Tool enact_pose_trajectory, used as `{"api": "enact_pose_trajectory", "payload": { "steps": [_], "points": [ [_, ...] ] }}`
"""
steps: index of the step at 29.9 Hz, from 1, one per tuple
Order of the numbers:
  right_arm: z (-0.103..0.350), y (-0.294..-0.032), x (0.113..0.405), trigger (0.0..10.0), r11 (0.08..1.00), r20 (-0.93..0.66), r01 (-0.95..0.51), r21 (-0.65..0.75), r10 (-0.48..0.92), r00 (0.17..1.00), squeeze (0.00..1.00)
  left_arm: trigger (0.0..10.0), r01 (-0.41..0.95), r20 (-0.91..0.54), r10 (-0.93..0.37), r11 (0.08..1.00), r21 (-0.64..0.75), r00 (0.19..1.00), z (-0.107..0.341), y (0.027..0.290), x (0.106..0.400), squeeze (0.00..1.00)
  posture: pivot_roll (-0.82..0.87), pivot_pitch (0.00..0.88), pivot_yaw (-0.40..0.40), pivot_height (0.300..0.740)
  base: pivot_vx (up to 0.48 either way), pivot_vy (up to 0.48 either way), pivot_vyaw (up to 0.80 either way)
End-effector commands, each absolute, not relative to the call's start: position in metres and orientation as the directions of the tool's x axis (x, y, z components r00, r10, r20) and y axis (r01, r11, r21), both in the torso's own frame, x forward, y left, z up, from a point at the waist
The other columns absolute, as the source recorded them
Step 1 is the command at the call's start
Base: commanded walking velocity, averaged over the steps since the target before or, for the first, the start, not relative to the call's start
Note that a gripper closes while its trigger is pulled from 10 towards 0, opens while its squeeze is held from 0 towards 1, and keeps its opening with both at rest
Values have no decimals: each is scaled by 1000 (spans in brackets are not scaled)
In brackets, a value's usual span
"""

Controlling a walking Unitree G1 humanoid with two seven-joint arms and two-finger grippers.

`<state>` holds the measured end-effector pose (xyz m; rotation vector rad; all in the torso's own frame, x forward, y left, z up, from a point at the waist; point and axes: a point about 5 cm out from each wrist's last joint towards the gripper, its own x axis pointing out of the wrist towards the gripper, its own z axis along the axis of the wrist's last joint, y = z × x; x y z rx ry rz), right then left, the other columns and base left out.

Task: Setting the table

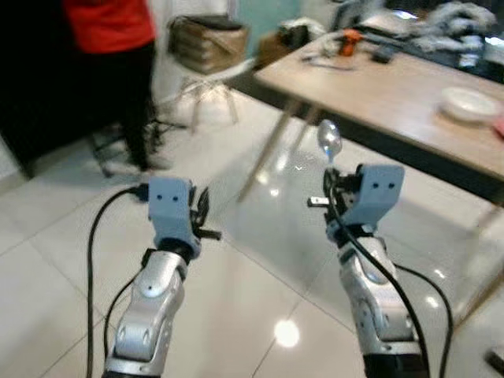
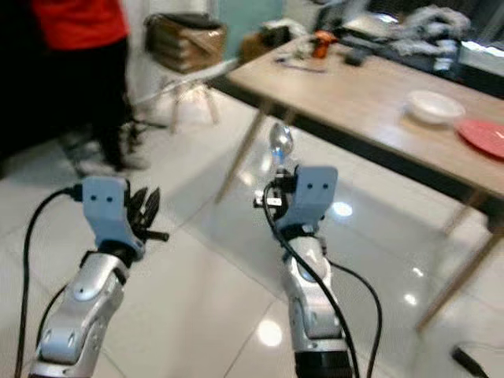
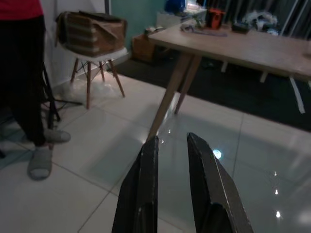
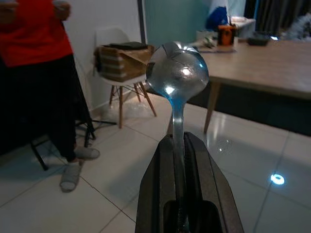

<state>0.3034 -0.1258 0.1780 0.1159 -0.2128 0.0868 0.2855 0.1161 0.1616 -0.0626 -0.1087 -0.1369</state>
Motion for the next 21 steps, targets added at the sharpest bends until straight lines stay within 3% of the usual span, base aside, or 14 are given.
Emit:
{"api": "enact_pose_trajectory", "payload": {
  "steps": [1,21],
  "points": [
    [178,-127,303,10000,990,217,-96,103,71,974,0,10000,146,89,-141,988,-53,986,158,114,285,0,-69,17,13,740,0,0,-800],
    [178,-126,304,10000,990,216,-102,100,79,973,0,10000,144,72,-141,988,-47,987,155,113,284,0,-66,12,10,740,0,0,-800]
  ]
}}
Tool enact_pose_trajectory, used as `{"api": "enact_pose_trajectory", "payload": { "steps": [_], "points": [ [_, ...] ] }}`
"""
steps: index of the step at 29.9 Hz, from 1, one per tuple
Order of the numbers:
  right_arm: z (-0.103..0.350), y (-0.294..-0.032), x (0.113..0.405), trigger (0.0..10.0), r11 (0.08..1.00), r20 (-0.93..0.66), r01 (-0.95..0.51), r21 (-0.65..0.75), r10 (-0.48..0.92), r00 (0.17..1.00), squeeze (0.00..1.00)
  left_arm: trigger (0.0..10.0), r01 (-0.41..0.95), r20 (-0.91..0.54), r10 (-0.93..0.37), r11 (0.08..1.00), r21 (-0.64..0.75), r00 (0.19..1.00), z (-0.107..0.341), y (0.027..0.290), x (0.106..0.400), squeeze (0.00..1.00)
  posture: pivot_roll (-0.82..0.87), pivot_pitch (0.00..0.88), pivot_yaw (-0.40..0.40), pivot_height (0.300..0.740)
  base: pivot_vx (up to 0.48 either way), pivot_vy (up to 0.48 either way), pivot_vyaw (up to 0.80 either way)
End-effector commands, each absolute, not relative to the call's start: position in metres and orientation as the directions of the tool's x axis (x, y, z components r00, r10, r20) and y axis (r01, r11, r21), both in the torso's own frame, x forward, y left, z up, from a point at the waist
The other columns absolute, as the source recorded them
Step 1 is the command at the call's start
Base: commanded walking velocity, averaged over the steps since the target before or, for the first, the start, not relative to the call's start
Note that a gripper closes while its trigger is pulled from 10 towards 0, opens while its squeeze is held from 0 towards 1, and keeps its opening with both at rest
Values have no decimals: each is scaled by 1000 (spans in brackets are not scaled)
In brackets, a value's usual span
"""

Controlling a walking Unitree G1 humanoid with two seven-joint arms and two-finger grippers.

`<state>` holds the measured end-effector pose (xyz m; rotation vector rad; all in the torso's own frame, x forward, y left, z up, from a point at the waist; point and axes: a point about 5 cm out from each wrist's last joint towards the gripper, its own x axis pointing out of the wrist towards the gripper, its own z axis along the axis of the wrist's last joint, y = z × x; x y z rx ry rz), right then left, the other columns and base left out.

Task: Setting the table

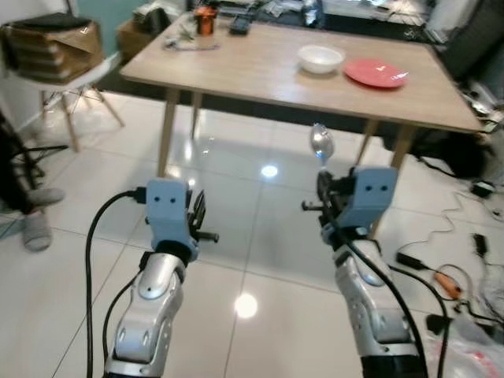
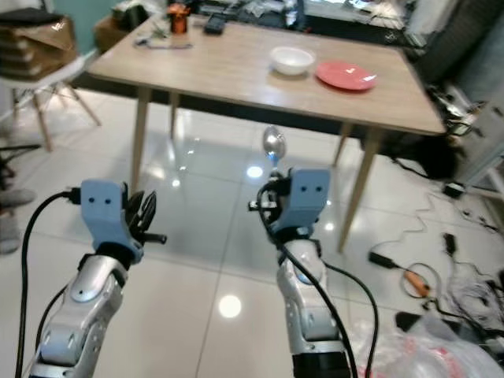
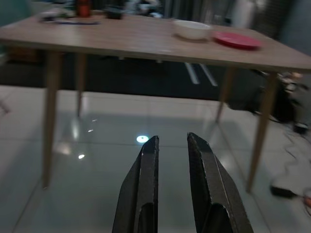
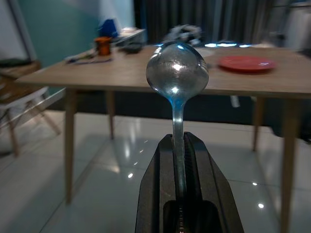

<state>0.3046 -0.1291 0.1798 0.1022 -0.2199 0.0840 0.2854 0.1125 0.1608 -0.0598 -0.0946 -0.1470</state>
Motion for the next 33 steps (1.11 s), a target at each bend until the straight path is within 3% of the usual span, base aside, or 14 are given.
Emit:
{"api": "enact_pose_trajectory", "payload": {
  "steps": [1,12,33],
  "points": [
    [178,-126,304,10000,990,216,-103,99,79,973,0,10000,145,72,-141,988,-47,987,155,113,284,0,-67,10,9,740,0,0,-800],
    [178,-126,304,10000,990,218,-111,93,88,972,0,10000,132,78,-129,991,-33,989,155,113,285,0,-68,11,6,740,0,0,-797],
    [182,-116,300,10000,977,241,-188,99,160,957,0,10000,87,75,-86,996,-9,993,155,117,287,0,-63,23,6,740,474,0,0]
  ]
}}
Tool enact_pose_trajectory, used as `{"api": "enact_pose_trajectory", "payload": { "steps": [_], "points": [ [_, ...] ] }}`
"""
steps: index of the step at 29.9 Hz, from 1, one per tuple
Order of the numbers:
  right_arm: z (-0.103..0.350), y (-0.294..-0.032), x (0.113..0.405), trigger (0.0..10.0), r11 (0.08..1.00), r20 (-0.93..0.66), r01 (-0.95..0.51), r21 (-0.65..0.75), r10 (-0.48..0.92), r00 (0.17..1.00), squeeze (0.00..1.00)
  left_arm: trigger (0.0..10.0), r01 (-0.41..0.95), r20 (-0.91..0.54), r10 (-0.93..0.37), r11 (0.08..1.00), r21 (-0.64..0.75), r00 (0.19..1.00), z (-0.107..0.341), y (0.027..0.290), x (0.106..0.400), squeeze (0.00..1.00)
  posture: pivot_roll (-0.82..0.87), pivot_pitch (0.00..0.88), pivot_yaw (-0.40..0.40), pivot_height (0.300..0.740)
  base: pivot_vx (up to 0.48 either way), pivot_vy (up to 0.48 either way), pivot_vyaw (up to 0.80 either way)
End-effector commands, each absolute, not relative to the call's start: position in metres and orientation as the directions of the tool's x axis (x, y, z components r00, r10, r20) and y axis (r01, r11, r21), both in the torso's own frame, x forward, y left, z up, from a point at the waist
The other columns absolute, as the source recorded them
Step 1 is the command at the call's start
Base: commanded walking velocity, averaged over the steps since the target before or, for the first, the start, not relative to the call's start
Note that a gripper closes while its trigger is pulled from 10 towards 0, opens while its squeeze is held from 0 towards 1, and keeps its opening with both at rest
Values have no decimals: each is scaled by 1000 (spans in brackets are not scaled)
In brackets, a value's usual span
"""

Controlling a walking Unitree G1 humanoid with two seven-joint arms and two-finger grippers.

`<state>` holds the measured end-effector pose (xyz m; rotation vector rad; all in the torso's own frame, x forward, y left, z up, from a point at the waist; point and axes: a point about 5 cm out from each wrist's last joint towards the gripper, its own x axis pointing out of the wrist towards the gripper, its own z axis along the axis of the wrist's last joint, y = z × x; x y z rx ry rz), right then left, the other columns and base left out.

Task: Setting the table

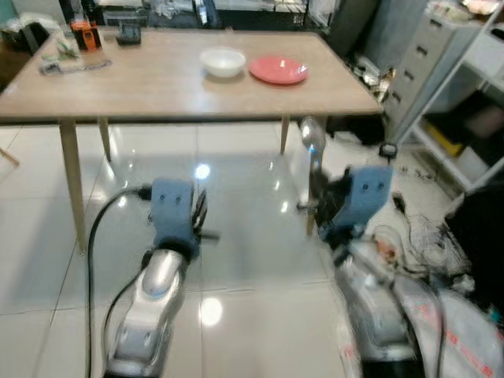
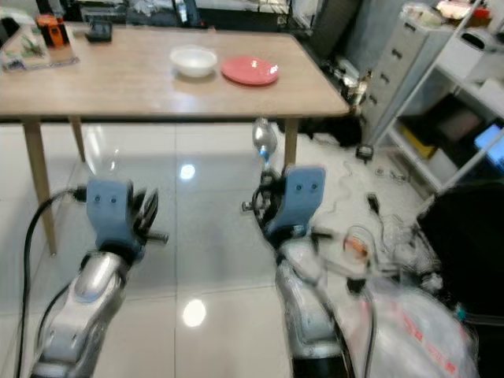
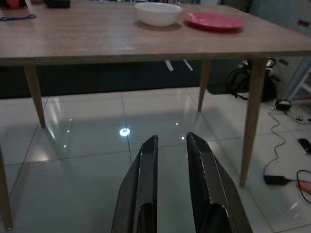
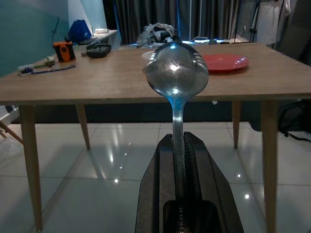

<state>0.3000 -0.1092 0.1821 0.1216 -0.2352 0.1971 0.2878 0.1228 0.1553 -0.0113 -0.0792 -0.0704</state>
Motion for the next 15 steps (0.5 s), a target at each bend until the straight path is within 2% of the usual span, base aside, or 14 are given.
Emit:
{"api": "enact_pose_trajectory", "payload": {
  "steps": [1,12,15],
  "points": [
    [182,-116,300,10000,977,241,-188,99,160,957,0,10000,87,75,-86,996,-9,993,155,117,287,0,-63,23,6,740,480,0,0],
    [180,-118,301,10000,981,229,-171,94,146,962,0,10000,87,73,-86,996,-11,994,154,117,287,0,-59,23,6,740,480,0,0],
    [179,-119,301,10000,981,222,-165,100,139,965,0,10000,88,73,-87,996,-11,994,154,117,287,0,-57,25,7,740,480,0,-671]
  ]
}}
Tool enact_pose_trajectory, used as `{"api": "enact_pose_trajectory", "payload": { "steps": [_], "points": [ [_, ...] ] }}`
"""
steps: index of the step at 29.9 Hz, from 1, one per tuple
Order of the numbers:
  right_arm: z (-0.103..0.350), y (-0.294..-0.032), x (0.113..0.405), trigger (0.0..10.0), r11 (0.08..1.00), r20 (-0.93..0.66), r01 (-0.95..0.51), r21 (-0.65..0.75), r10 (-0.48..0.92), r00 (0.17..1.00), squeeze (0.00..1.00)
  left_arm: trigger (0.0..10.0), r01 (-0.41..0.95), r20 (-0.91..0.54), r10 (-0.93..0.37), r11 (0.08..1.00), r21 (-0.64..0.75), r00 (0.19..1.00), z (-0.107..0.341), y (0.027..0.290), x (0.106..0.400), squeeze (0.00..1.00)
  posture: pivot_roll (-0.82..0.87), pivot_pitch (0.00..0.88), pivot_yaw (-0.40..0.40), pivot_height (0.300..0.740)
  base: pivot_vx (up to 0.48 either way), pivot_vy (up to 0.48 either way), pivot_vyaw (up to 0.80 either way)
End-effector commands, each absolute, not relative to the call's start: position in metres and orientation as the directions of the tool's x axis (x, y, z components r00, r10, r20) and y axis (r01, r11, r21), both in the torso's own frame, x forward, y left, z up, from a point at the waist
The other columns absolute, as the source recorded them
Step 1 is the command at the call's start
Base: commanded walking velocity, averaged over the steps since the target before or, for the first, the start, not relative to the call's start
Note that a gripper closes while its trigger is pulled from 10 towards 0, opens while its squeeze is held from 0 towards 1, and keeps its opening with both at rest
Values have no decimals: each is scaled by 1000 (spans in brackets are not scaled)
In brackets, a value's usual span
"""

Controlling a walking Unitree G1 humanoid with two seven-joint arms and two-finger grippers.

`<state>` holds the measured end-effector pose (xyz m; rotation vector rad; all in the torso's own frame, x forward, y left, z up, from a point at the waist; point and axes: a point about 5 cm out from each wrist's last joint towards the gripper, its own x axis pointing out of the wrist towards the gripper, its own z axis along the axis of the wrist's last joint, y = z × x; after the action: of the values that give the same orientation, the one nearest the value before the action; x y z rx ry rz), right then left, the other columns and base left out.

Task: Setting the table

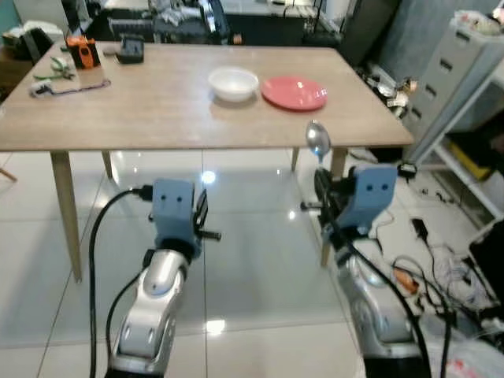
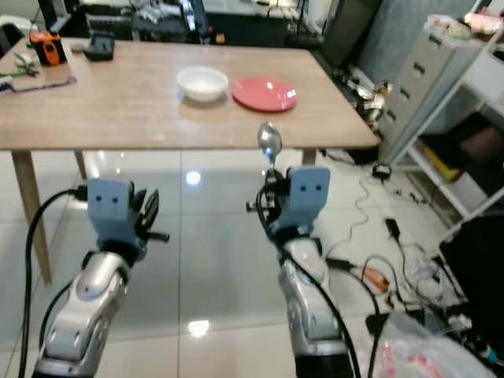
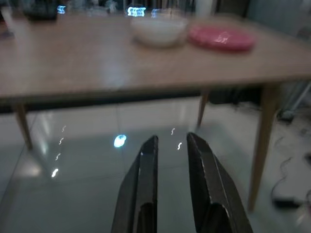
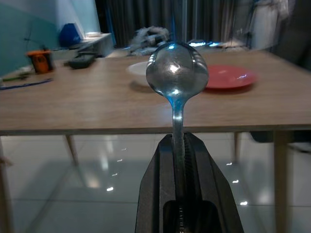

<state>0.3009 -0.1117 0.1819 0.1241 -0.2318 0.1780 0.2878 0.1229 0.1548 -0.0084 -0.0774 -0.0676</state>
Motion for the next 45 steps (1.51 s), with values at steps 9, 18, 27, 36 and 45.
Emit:
{"api": "enact_pose_trajectory", "payload": {
  "steps": [9,18,27,36,45],
  "points": [
    [179,-120,302,10000,982,220,-159,100,134,966,0,10000,87,71,-86,996,-11,994,154,117,287,0,-57,26,6,740,480,0,-622],
    [181,-117,303,10000,980,233,-180,85,156,960,0,10000,89,72,-88,996,-13,994,154,116,287,0,-56,25,5,740,480,0,0],
    [182,-106,301,10000,964,234,-260,50,242,942,0,10000,88,73,-87,996,-11,994,154,115,287,0,-53,27,1,740,480,0,0],
    [184,-100,304,10000,961,239,-277,26,263,935,0,10000,88,72,-87,996,-13,994,154,115,287,0,-54,26,0,740,480,0,0],
    [191,-103,318,10000,972,253,-233,-33,233,939,0,10000,94,77,-95,996,7,992,154,114,286,0,-46,21,-4,740,480,0,0]
  ]
}}
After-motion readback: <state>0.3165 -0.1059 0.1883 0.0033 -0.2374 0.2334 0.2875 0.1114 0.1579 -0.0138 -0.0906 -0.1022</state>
